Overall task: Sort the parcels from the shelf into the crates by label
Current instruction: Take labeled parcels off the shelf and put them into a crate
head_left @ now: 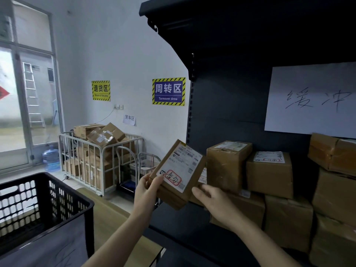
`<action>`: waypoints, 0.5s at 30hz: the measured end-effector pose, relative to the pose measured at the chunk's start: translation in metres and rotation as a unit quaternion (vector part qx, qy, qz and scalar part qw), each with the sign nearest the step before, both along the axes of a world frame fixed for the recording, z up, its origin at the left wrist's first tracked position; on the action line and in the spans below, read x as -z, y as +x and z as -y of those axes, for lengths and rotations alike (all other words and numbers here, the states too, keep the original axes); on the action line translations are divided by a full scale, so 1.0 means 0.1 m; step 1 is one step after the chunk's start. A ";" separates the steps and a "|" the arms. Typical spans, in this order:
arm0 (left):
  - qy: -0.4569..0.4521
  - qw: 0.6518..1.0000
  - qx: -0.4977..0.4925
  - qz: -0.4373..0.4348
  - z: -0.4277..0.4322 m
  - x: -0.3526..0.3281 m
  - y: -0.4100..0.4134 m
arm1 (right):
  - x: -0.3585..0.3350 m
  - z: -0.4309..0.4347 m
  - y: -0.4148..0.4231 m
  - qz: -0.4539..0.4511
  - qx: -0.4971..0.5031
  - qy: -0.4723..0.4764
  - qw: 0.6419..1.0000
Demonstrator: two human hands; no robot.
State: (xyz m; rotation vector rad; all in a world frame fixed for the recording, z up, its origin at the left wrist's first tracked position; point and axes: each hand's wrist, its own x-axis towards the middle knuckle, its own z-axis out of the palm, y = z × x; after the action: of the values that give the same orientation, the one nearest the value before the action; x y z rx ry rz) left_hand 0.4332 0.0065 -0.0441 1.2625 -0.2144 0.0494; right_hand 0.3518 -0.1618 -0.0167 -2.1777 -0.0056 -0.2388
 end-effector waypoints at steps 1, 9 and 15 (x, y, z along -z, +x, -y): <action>-0.003 1.000 0.009 -0.003 0.00 0.04 -0.03 | 0.01 -0.04 0.00 -0.003 -0.012 0.018 1.000; 0.166 0.981 0.085 0.047 -0.14 0.25 -0.17 | 0.16 -0.11 0.09 0.048 0.024 -0.024 0.998; 0.240 0.966 0.071 0.070 -0.14 0.27 -0.09 | 0.33 -0.08 0.21 0.055 0.052 -0.043 0.996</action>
State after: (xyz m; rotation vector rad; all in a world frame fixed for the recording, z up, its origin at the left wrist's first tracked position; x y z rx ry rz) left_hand 0.4247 0.0206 -0.0713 1.7251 -0.4577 -0.0393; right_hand 0.3729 -0.1540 -0.0496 -2.2511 0.0361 -0.4261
